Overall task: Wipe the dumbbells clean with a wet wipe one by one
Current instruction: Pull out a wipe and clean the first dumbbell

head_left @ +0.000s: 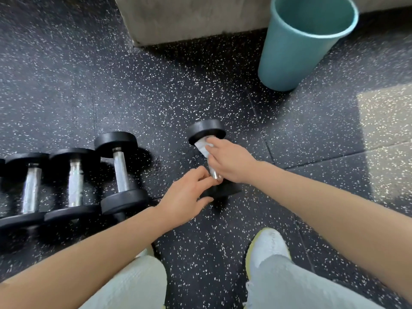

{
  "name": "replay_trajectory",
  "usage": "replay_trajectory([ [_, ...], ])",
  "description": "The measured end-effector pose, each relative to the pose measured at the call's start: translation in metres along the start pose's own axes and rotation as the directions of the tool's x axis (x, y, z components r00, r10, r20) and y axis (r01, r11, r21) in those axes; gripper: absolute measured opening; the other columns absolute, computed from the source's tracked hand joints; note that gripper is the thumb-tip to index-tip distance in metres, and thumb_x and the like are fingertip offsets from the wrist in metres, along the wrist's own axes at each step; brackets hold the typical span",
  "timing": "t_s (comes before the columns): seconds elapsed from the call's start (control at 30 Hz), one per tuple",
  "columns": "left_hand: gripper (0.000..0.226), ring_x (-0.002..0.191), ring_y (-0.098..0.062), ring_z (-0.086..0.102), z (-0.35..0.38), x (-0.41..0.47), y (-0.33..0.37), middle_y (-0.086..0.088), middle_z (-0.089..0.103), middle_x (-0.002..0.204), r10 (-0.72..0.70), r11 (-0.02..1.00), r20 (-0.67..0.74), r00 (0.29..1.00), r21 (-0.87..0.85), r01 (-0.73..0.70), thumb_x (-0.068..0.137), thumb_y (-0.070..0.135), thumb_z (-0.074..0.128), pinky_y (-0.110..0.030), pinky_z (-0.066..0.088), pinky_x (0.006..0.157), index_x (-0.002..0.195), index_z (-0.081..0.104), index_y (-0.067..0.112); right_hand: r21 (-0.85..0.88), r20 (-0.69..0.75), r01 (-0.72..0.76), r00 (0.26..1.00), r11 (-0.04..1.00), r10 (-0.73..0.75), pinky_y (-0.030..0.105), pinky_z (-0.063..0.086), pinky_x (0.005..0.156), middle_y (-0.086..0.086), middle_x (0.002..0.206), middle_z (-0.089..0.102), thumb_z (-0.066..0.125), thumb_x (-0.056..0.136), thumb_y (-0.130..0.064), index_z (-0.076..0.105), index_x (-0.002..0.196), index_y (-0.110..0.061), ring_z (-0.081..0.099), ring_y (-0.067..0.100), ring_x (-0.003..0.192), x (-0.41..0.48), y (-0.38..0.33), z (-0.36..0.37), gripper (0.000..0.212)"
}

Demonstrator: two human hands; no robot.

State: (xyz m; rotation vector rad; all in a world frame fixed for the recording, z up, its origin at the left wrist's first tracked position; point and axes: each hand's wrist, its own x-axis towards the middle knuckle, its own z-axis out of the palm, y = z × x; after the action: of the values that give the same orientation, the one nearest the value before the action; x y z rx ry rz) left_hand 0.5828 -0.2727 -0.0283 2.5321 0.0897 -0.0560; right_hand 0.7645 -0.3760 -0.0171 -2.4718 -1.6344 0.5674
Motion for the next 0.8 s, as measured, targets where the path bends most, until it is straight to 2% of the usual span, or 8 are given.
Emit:
replay_trajectory([
  [0.07,0.054,0.107,-0.017,0.053,0.003,0.000,0.005,0.007,0.049,0.120,-0.002,1.000,-0.030,1.000,0.012,0.002,0.091,0.029,0.078,-0.044,0.057,0.079,0.140,0.057,0.031,-0.063,-0.024,0.002,1.000,0.998,-0.004,0.054,0.052,0.092,0.017,0.141,0.049,0.040,0.103,-0.027,0.056,0.133,-0.004,0.056,0.039,0.119,0.005,0.003,-0.003,0.041],
  [0.2,0.049,0.113,-0.015,0.051,0.004,0.000,0.012,0.008,0.050,0.124,-0.070,0.998,-0.034,0.997,0.000,0.070,0.093,0.025,0.076,-0.045,0.054,0.090,0.139,0.061,0.029,-0.084,0.067,0.078,0.995,0.993,-0.073,0.051,0.050,0.086,0.016,0.121,0.056,0.028,0.101,-0.026,0.063,0.109,0.000,0.051,0.034,0.114,-0.024,-0.001,-0.001,0.045],
  [0.27,0.046,0.112,-0.011,0.050,0.007,0.002,0.009,0.011,0.051,0.126,-0.059,0.998,-0.033,0.998,-0.011,0.059,0.093,0.023,0.076,-0.042,0.055,0.089,0.137,0.063,0.029,-0.009,0.042,0.024,0.999,1.000,-0.024,0.050,0.051,0.089,0.014,0.129,0.052,0.032,0.102,-0.028,0.061,0.121,-0.002,0.054,0.033,0.112,-0.041,0.000,0.005,0.043],
  [0.33,0.045,0.111,-0.010,0.050,0.006,0.004,0.010,0.012,0.052,0.127,-0.037,0.999,-0.048,0.998,-0.009,0.037,0.093,0.022,0.077,-0.040,0.056,0.086,0.136,0.065,0.029,0.086,0.011,-0.018,1.000,0.996,0.017,0.052,0.052,0.093,0.012,0.138,0.050,0.040,0.102,-0.024,0.055,0.134,-0.006,0.055,0.035,0.118,-0.045,0.000,0.005,0.040],
  [0.47,0.043,0.113,-0.017,0.052,0.015,0.002,0.019,0.007,0.051,0.127,-0.082,0.996,-0.103,0.991,0.014,0.084,0.091,0.021,0.078,-0.045,0.060,0.071,0.132,0.066,0.027,0.162,0.026,-0.070,0.997,0.984,0.066,0.051,0.046,0.104,0.013,0.151,0.040,0.042,0.104,-0.024,0.044,0.146,-0.004,0.046,0.037,0.132,-0.022,0.005,0.001,0.046],
  [0.53,0.044,0.112,-0.018,0.051,0.018,0.003,0.020,0.006,0.050,0.126,-0.075,0.997,-0.117,0.990,0.022,0.078,0.090,0.020,0.078,-0.045,0.060,0.067,0.132,0.067,0.027,0.185,-0.008,-0.077,0.997,0.980,0.080,0.051,0.046,0.104,0.013,0.151,0.038,0.042,0.104,-0.025,0.039,0.148,-0.005,0.045,0.037,0.133,-0.011,0.004,0.000,0.048],
  [0.7,0.036,0.111,-0.017,0.050,0.014,0.004,0.023,0.011,0.052,0.125,-0.091,0.994,-0.119,0.989,0.047,0.097,0.092,0.023,0.075,-0.048,0.057,0.076,0.125,0.062,0.027,0.181,-0.054,-0.068,0.995,0.981,0.079,0.050,0.051,0.090,0.014,0.130,0.049,0.044,0.103,-0.021,0.049,0.130,-0.004,0.053,0.035,0.112,-0.023,-0.003,0.005,0.032],
  [0.8,0.031,0.109,-0.017,0.053,0.017,-0.002,0.020,0.013,0.055,0.124,-0.087,0.996,-0.152,0.985,0.008,0.089,0.090,0.021,0.078,-0.047,0.057,0.079,0.118,0.064,0.023,0.042,-0.040,0.063,0.997,0.997,-0.061,0.039,0.051,0.083,0.004,0.130,0.049,0.038,0.105,-0.026,0.060,0.114,-0.010,0.051,0.026,0.108,-0.048,0.000,0.012,0.029],
])
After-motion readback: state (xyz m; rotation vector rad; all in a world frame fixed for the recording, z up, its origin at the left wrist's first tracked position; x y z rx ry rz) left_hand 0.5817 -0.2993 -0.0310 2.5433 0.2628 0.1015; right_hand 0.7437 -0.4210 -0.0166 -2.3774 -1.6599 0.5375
